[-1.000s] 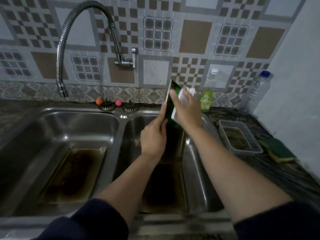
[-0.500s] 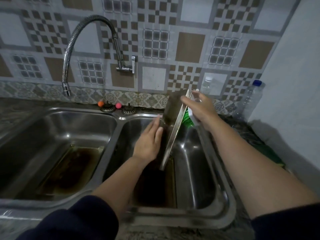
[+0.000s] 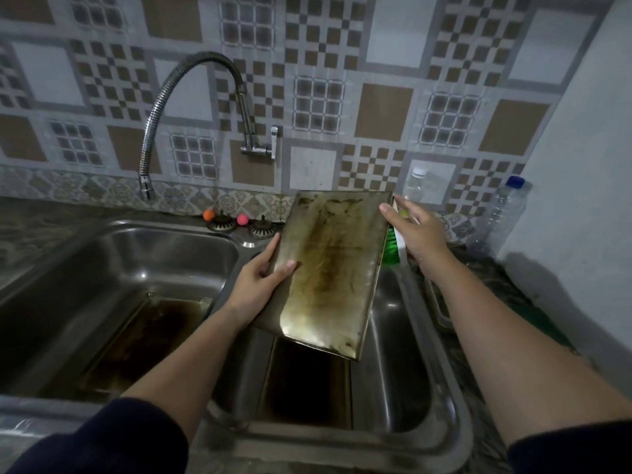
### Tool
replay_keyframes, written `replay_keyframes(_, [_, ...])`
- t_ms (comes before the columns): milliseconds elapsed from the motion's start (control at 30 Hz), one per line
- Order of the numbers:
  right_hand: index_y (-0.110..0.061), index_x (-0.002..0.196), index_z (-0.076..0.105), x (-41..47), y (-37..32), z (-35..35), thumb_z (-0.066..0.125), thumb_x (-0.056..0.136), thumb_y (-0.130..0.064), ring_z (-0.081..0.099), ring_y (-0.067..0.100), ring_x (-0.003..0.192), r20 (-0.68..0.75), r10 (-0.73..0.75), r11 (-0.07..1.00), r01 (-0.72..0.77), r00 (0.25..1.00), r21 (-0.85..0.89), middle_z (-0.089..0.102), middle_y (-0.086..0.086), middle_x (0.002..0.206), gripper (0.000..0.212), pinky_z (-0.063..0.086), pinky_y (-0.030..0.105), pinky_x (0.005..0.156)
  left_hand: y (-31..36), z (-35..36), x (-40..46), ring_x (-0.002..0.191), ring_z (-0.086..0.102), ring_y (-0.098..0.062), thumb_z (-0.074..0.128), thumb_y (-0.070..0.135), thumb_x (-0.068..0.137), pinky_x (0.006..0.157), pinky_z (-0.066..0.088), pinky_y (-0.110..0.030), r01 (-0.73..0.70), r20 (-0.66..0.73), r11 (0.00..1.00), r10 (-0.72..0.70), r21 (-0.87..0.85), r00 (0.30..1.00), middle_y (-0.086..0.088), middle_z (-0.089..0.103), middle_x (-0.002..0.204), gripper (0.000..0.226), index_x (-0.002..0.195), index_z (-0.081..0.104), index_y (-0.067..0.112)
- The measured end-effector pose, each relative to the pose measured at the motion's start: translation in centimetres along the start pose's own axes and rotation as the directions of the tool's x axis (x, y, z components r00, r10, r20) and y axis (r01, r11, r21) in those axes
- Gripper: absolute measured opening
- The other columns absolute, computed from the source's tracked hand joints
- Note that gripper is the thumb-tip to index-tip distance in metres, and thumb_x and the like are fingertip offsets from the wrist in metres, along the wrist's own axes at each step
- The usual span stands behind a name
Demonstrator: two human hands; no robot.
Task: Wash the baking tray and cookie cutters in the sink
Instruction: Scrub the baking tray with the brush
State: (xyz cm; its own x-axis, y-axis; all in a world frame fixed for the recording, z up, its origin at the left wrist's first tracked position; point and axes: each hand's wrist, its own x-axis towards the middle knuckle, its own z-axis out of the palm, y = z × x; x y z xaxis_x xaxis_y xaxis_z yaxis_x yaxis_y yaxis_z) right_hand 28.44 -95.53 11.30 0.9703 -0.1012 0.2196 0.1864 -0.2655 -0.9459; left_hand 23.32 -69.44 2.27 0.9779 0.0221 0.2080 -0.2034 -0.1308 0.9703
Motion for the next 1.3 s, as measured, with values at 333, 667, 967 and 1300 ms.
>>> replay_keyframes(333, [-0.038, 0.143, 0.038, -2.2, -1.2, 8.3, 0.054, 0.089, -0.053, 0.054, 0.021, 0.105, -0.075, -0.309, 0.786, 0.211, 0.948, -0.581, 0.045, 0.005, 0.132, 0.059, 0.055, 0.03, 0.072, 2.6, -1.5, 2.6, 0.125, 0.05, -0.001, 0.061, 0.02, 0.092, 0.108, 0.039, -0.026, -0.183, -0.319, 0.983, 0.184, 0.034, 0.93, 0.011, 0.051, 0.138, 0.064, 0.148, 0.03, 0.022])
replay_keyframes(667, [-0.037, 0.144, 0.038, 1.3, -4.5, 13.5, 0.048, 0.094, -0.048, 0.055, 0.026, 0.106, -0.153, -0.345, 0.785, 0.195, 0.926, -0.589, 0.048, 0.007, 0.127, 0.052, 0.044, 0.028, 0.076, 3.8, -2.4, 2.5, 0.129, 0.045, -0.001, 0.058, 0.008, 0.093, 0.106, 0.036, -0.015, -0.34, -0.178, 0.928, 0.364, 0.149, 0.914, 0.007, 0.047, 0.142, 0.061, 0.147, 0.032, 0.02])
replay_keyframes(967, [-0.042, 0.142, 0.038, -8.2, -1.7, 21.9, 0.045, 0.092, -0.051, 0.054, 0.012, 0.095, -0.001, -0.481, 0.734, 0.402, 0.877, -0.547, 0.047, -0.003, 0.116, 0.052, 0.051, 0.024, 0.072, 1.3, -9.3, 3.3, 0.116, 0.057, -0.001, 0.061, 0.001, 0.089, 0.103, 0.044, -0.02, -0.328, -0.19, 0.936, 0.348, 0.13, 0.918, 0.006, 0.059, 0.131, 0.066, 0.146, 0.035, 0.022])
replay_keyframes(1300, [-0.041, 0.144, 0.034, -6.2, -5.9, 26.1, 0.045, 0.093, -0.052, 0.054, 0.017, 0.097, -0.086, -0.46, 0.765, 0.346, 0.884, -0.543, 0.046, 0.0, 0.119, 0.053, 0.049, 0.027, 0.079, 1.9, -12.5, 2.7, 0.129, 0.05, -0.018, 0.057, -0.011, 0.085, 0.107, 0.04, -0.029, -0.439, -0.137, 0.883, 0.461, 0.164, 0.877, -0.006, 0.052, 0.14, 0.074, 0.146, 0.03, 0.022])
